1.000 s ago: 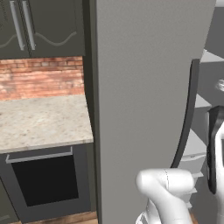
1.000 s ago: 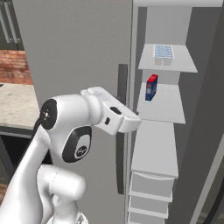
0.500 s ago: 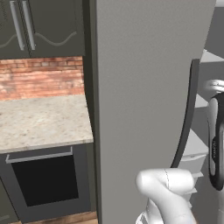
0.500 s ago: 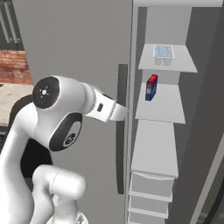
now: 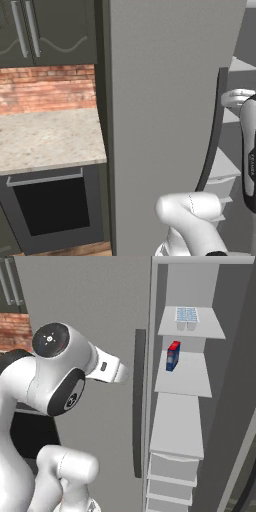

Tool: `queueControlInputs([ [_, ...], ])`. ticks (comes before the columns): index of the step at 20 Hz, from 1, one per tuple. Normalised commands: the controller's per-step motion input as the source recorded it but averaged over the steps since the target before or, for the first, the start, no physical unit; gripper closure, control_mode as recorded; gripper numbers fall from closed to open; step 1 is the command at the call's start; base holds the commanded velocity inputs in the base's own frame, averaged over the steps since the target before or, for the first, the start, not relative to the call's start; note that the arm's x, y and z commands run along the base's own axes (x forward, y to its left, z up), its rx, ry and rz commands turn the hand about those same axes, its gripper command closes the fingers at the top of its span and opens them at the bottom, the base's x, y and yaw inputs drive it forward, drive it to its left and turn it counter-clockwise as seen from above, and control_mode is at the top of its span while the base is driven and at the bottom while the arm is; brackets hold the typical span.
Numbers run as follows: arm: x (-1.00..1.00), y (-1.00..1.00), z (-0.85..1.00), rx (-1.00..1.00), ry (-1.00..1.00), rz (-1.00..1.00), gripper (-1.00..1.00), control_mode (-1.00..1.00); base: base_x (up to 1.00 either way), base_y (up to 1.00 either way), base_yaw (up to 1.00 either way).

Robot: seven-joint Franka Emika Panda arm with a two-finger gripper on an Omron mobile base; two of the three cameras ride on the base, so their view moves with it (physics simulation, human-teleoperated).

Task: Open the freezer door, pick up the ice cube tray from the freezer, and place it on the dining counter.

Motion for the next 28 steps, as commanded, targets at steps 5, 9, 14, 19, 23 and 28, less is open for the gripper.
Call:
queueControlInputs([
  [5,-0.01,0.37,0.00,-0.01,0.06,0.00,-1.00,-1.00,0.00,0.00,0.00],
  [9,-0.03,0.46,-0.01,-0.03,0.05,0.00,-1.00,-1.00,0.00,0.00,0.00],
  [14,-0.17,0.37,-0.14,-0.01,0.07,0.05,-1.00,-1.00,0.00,0.00,0.00],
  [19,-0.23,0.36,-0.17,-0.01,0.09,0.07,-1.00,-1.00,0.00,0.00,0.00],
  [23,-0.15,0.25,-0.08,0.00,0.23,0.13,-1.00,-1.00,0.00,0.00,0.00],
  [28,-0.17,0.22,-0.22,0.00,0.14,0.12,-1.00,-1.00,0.00,0.00,0.00],
])
